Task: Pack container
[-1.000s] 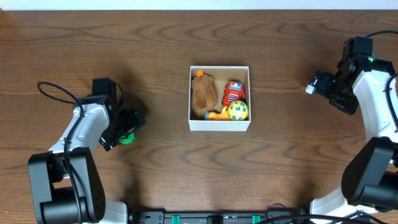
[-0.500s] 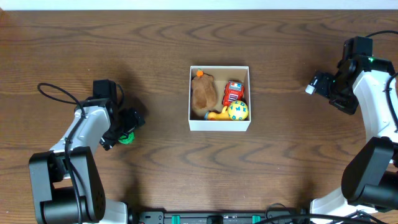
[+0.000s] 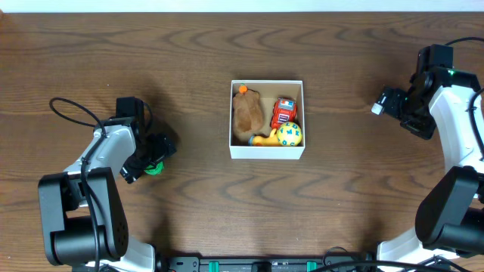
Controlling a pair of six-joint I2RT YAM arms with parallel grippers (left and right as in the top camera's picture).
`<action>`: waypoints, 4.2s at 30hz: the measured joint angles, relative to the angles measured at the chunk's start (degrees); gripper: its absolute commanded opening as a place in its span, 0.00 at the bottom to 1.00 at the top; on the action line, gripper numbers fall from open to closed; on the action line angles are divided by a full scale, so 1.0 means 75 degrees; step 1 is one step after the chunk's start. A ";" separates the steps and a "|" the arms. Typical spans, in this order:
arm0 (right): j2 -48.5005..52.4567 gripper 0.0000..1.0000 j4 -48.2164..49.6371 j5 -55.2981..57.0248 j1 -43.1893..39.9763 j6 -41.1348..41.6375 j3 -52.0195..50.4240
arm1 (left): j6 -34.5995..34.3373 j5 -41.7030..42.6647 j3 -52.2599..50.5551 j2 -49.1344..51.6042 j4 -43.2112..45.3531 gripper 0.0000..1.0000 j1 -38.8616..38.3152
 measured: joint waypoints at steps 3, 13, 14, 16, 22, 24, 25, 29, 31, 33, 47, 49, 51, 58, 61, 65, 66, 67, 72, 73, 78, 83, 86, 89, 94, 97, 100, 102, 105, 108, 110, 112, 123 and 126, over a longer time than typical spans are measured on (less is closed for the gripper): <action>0.0000 0.99 0.0000 0.0000 0.0000 0.0000 0.0000 | -0.0015 -0.0012 0.0003 0.0000 0.0015 0.80 0.0000; 0.0000 0.99 0.0000 0.0000 0.0000 -0.0003 0.0000 | -0.0003 0.0000 0.0070 0.0032 -0.0038 0.56 0.0000; 0.0000 0.99 0.0000 0.0000 0.0000 -0.0003 0.0000 | -0.0006 0.0006 0.0096 0.0047 -0.0076 0.56 0.0000; 0.0000 0.99 0.0000 0.0000 0.0000 -0.0003 0.0000 | -0.0003 0.0023 0.0157 0.0079 -0.0184 0.52 0.0000; 0.0000 0.99 0.0000 -0.0003 0.0000 -0.0017 0.0000 | 0.0064 0.0061 0.0460 0.0064 -0.0542 0.38 -0.0041; 0.0000 0.99 0.0003 -0.0003 0.0000 -0.0017 0.0000 | 0.0085 0.0061 0.0606 -0.0090 -0.0746 0.37 -0.0146; 0.0000 0.99 0.0006 0.0000 0.0000 -0.0020 0.0000 | 0.0093 0.0061 0.0697 -0.0227 -0.0842 0.37 -0.0242; 0.0000 0.99 0.0020 -0.0003 0.0000 -0.0020 0.0000 | 0.0291 0.0058 0.1265 -0.0903 -0.1116 0.37 -0.0918; 0.0000 0.99 0.0020 -0.0003 0.0000 -0.0020 0.0000 | 0.0472 0.0061 0.1658 -0.1271 -0.1128 0.37 -0.1434; 0.0000 0.99 0.0020 -0.0003 0.0000 -0.0020 0.0000 | 0.0697 0.0050 0.2031 -0.1571 -0.1052 0.37 -0.2020; 0.0000 0.99 0.0020 0.0000 0.0000 -0.0020 0.0000 | 0.2229 0.0087 0.2655 -0.0944 0.0073 0.57 -0.5053; 0.0000 0.99 0.0020 0.0000 0.0000 -0.0020 0.0000 | 0.2264 0.0085 0.2652 -0.0676 0.0064 0.68 -0.5097; 0.0000 0.99 0.0020 0.0000 0.0000 -0.0020 0.0000 | 0.2267 0.0079 0.2640 -0.0571 0.0067 0.70 -0.5103; 0.0000 0.99 0.0041 -0.0003 0.0000 -0.0079 0.0000 | 0.2404 0.0055 0.2640 -0.0851 -0.0023 1.00 -0.5027; 0.0000 0.99 0.0189 0.0000 0.0009 -0.0227 0.0000 | 0.2393 -0.0035 0.2640 -0.1303 -0.0242 0.98 -0.4733; -0.0015 0.99 0.0507 0.0012 0.0204 -0.0539 0.0038 | 0.2247 -0.0265 0.2643 -0.2052 -0.0358 0.98 -0.3847; -0.0029 0.99 0.0615 0.0009 0.0318 -0.0609 0.0087 | 0.2224 -0.0306 0.2643 -0.2194 -0.0347 0.98 -0.3555; -0.0067 0.99 0.0787 0.0012 0.0446 -0.0685 0.0143 | 0.2215 -0.0347 0.2643 -0.2328 -0.0318 0.98 -0.3209; -0.0507 0.99 0.2037 -0.0012 0.1282 -0.1163 0.0539 | 0.2194 -0.0487 0.2643 -0.2483 -0.0233 0.98 -0.1798; -0.0603 0.99 0.2323 -0.0003 0.1405 -0.1215 0.0571 | 0.2194 -0.0490 0.2643 -0.2471 -0.0230 0.98 -0.1609; -0.0880 0.99 0.2923 -0.0015 0.1746 -0.1772 0.0702 | 0.2194 -0.0516 0.2643 -0.2460 -0.0449 0.98 -0.0953; -0.1282 0.99 0.2381 -0.0187 0.1743 -0.1862 0.0664 | 0.2055 -0.0516 0.2559 -0.2850 -0.0775 0.98 -0.0699; -0.2122 0.99 0.2352 -0.0160 0.1746 -0.1827 0.0414 | 0.2025 -0.0513 0.2192 -0.3844 -0.0737 0.98 -0.0708; -0.3433 0.99 0.2611 -0.0050 0.1775 -0.1821 -0.0192 | 0.2022 -0.0516 0.1620 -0.5179 -0.0609 0.98 -0.0708; -0.5907 0.99 0.3366 0.0117 0.1836 -0.1775 -0.2060 | 0.1932 -0.0513 0.0219 -0.7563 -0.0522 0.98 -0.0708; -0.7169 0.99 0.3480 0.0149 0.1853 -0.1769 -0.3395 | 0.1792 -0.0513 -0.0597 -0.8848 -0.0592 0.98 -0.0708; -0.8381 0.99 0.3450 0.0154 0.1853 -0.1766 -0.4625 | 0.1687 -0.0516 -0.1078 -0.9798 -0.0793 0.98 -0.0708; -0.9189 0.99 0.3523 0.0169 0.1853 -0.1766 -0.5260 | 0.1644 -0.0513 -0.1233 -1.0261 -0.0877 0.98 -0.0708; -1.0051 0.99 0.3547 0.0178 0.1853 -0.1766 -0.5785 | 0.1614 -0.0516 -0.1276 -1.0585 -0.0933 0.98 -0.0708; -1.0427 0.99 0.3483 0.0184 0.1853 -0.1766 -0.6033 | 0.1612 -0.0513 -0.1279 -1.0617 -0.0938 0.98 -0.0708; -1.0477 0.99 0.3168 0.0184 0.1853 -0.1766 -0.6108 | 0.1597 -0.0513 -0.1285 -1.0617 -0.0953 0.98 -0.0708; -1.0471 0.99 0.2763 0.0189 0.1853 -0.1766 -0.6140 | 0.1597 -0.0513 -0.1288 -1.0617 -0.0968 0.98 -0.0708; -1.0468 0.99 0.1169 0.0297 0.1853 -0.1763 -0.6204 | 0.1594 -0.0516 -0.1288 -1.0617 -0.0979 0.98 -0.0708; -1.0512 0.99 0.2311 0.0286 0.1853 -0.1953 -0.6411 | 0.1594 -0.0516 -0.1288 -1.0617 -0.0979 0.98 -0.0708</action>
